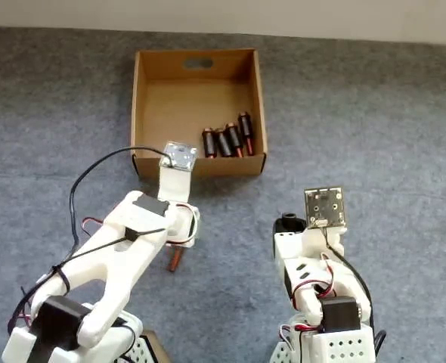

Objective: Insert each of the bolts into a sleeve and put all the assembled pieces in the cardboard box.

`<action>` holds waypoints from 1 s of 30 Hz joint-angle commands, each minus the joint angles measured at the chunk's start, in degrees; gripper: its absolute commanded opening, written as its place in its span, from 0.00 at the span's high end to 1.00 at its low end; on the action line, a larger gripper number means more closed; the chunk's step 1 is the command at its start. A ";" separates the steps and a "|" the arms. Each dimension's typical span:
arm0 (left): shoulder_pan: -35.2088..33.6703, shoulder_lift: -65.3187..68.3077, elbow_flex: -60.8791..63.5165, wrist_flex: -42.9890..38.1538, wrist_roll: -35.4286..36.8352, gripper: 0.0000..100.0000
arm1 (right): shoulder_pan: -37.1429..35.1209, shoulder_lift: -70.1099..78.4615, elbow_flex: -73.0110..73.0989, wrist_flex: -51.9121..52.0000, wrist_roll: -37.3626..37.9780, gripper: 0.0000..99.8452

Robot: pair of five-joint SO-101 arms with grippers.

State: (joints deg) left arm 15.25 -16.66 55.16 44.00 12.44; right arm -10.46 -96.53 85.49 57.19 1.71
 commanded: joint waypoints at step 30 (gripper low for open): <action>3.82 -0.22 -0.13 1.41 -0.44 0.91 | 0.31 -0.57 -0.31 0.13 -0.26 0.99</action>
State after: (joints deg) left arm 18.68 -16.66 55.16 45.32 12.44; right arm -10.46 -96.53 85.49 57.19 1.71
